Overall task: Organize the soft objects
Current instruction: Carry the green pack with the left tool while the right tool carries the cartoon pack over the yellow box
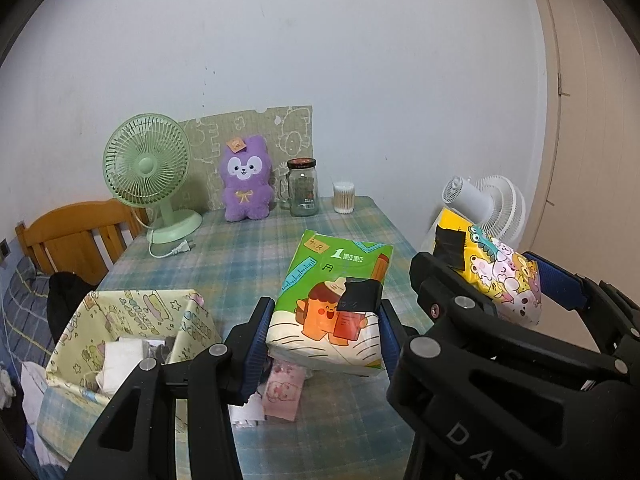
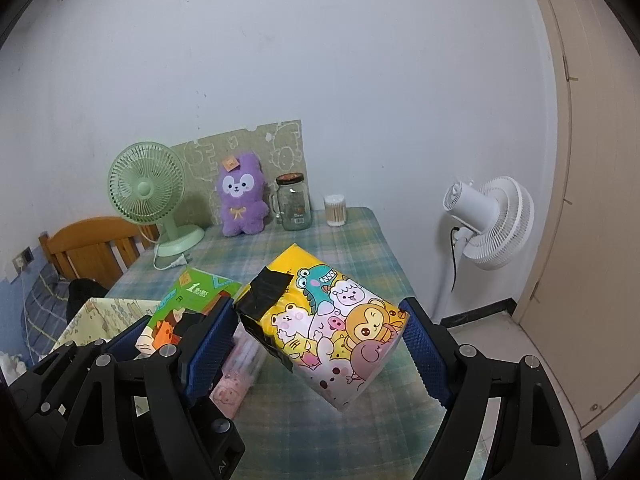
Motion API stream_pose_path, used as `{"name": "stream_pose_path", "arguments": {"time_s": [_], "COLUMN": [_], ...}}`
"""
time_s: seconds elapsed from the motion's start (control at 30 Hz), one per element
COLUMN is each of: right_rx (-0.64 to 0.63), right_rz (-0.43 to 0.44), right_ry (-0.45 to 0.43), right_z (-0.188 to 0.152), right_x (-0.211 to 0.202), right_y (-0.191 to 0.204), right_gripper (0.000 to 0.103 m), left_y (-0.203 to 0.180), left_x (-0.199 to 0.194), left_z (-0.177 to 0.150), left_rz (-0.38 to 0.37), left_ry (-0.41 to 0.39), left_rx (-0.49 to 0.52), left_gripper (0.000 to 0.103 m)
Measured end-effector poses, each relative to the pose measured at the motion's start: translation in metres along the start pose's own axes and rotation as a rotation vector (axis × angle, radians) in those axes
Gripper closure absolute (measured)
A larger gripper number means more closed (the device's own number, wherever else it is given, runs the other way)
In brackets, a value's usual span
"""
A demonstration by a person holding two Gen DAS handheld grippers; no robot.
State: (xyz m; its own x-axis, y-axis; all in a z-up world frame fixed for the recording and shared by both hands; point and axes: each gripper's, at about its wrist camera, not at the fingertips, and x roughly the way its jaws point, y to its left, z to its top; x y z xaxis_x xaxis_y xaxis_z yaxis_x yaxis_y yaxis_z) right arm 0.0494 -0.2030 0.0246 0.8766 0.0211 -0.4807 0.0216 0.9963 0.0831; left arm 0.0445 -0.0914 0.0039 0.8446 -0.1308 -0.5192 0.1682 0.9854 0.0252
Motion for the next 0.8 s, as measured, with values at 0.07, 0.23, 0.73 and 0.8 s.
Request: {"name": "stream_pose_path", "arguments": {"time_s": [0.07, 0.23, 0.73, 0.8], "right_rx": [0.003, 0.005, -0.031, -0.034], "right_rz": [-0.003, -0.009, 0.019, 0.022], "right_ry": [0.003, 0.002, -0.012, -0.013], "right_z": [0.001, 0.006, 0.020, 0.021], "right_x": [0.001, 0.002, 0.009, 0.011], "right_y": [0.005, 0.019, 0.065, 0.071], "right_gripper": [0.019, 0.019, 0.019, 0.019], "left_y": [0.005, 0.017, 0.061, 0.067], "left_x": [0.000, -0.001, -0.007, -0.007], "left_z": [0.002, 0.009, 0.018, 0.019], "left_rz": [0.000, 0.005, 0.038, 0.041], "left_ry": [0.000, -0.012, -0.045, -0.047], "left_rx": [0.008, 0.024, 0.021, 0.021], "left_gripper": [0.050, 0.050, 0.050, 0.050]}}
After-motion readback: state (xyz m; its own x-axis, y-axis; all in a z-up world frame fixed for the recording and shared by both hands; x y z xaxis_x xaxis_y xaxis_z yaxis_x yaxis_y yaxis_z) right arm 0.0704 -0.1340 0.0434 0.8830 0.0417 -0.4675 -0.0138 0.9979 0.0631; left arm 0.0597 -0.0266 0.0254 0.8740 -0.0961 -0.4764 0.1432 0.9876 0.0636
